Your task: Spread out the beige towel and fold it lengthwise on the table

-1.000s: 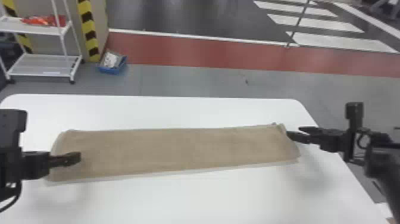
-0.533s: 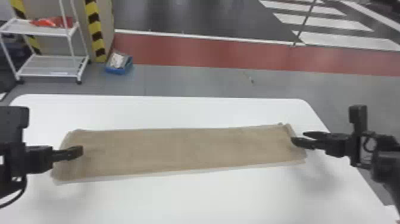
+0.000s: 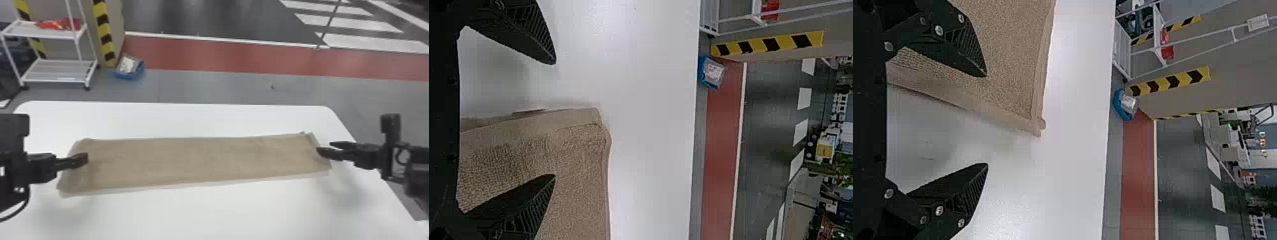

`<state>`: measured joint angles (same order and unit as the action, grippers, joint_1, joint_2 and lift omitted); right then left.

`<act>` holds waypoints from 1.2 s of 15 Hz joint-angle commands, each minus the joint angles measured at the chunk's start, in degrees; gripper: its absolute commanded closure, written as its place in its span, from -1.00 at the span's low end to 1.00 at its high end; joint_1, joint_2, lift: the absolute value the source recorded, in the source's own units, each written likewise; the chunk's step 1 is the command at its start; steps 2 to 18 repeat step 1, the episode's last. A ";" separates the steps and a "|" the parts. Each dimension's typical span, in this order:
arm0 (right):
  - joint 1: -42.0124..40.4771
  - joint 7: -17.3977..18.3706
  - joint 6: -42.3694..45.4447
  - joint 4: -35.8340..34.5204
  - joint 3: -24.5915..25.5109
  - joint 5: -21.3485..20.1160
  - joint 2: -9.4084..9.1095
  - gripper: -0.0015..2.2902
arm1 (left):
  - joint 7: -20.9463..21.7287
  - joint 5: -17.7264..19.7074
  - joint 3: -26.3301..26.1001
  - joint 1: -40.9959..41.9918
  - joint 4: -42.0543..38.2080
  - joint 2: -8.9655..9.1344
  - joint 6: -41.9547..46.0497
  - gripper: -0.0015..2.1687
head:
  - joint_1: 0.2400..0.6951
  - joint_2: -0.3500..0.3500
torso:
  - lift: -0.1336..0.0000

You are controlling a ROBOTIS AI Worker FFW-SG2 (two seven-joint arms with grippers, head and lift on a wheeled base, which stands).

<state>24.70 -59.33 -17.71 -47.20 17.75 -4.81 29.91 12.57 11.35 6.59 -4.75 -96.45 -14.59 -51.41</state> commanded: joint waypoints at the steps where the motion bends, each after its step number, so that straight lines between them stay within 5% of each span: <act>1: 0.00 0.00 0.00 0.00 0.01 -0.02 -0.02 -0.75 | 0.00 -0.01 0.18 0.00 0.57 0.00 1.18 -0.93 | 1.00 -0.48 | -0.86; 18: 0.00 0.00 0.00 0.00 0.01 -0.02 -0.02 -0.75 | 0.00 -0.01 0.18 0.00 0.57 0.00 1.18 -0.93 | 1.00 -0.48 | -0.86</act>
